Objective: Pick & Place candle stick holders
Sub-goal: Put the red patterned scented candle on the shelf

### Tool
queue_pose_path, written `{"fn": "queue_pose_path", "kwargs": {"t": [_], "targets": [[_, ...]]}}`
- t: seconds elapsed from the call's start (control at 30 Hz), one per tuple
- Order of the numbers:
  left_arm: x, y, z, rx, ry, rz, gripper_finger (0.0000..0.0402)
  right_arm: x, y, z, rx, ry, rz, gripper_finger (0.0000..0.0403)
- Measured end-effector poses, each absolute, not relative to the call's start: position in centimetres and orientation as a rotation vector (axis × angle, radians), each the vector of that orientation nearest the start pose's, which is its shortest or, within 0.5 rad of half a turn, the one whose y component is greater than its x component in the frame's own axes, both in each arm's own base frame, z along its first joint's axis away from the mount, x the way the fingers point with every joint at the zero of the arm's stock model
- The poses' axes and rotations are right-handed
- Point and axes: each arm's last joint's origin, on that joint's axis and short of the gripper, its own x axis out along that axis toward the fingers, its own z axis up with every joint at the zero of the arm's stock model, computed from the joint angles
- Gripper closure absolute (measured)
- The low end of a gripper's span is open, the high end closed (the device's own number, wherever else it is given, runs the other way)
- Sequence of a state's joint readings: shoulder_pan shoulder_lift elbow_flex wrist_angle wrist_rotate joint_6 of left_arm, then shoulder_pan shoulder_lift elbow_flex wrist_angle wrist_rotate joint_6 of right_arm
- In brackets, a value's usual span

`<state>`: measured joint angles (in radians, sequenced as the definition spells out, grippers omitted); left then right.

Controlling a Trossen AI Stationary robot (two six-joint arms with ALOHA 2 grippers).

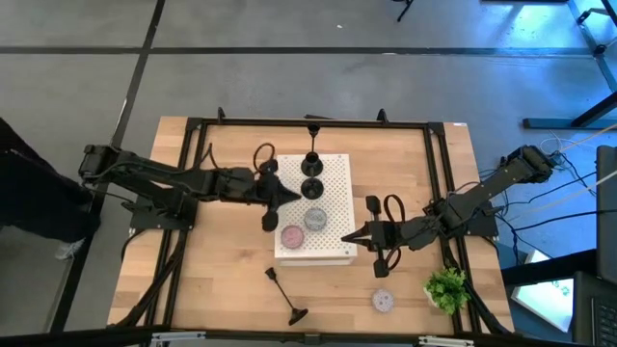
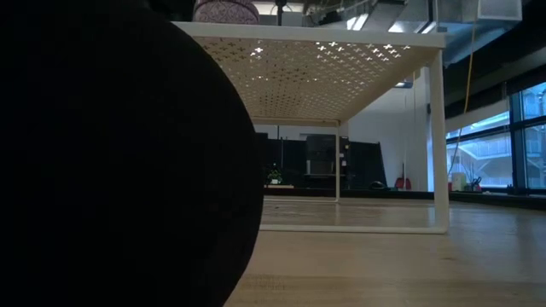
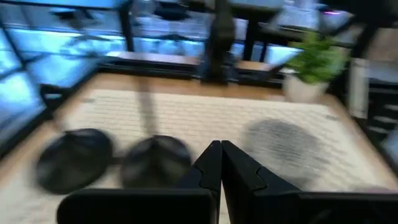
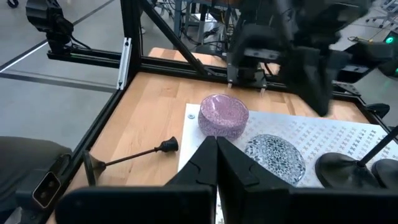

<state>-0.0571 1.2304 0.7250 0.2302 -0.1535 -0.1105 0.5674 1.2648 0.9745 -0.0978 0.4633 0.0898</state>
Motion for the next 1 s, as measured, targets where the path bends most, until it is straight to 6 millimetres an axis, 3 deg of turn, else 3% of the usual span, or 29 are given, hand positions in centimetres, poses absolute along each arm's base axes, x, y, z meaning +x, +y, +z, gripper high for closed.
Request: {"fn": "queue_pose_path", "kwargs": {"t": [0.23, 0.5, 1.0], "targets": [[26.6, 0.0, 25.5, -0.071, 0.324, 0.193, 0.04, 24.2, 13.9, 30.7, -0.104, 0.344, 0.082, 0.0403], [27.8, 1.9, 23.1, -0.1, 0.418, 0.246, 0.04, 24.2, 13.9, 30.7, -0.098, 0.343, 0.081, 0.0403], [27.9, 2.0, 23.3, -0.116, 0.398, 0.213, 0.04, 24.2, 13.9, 30.6, -0.1, 0.349, 0.081, 0.0403]]}}
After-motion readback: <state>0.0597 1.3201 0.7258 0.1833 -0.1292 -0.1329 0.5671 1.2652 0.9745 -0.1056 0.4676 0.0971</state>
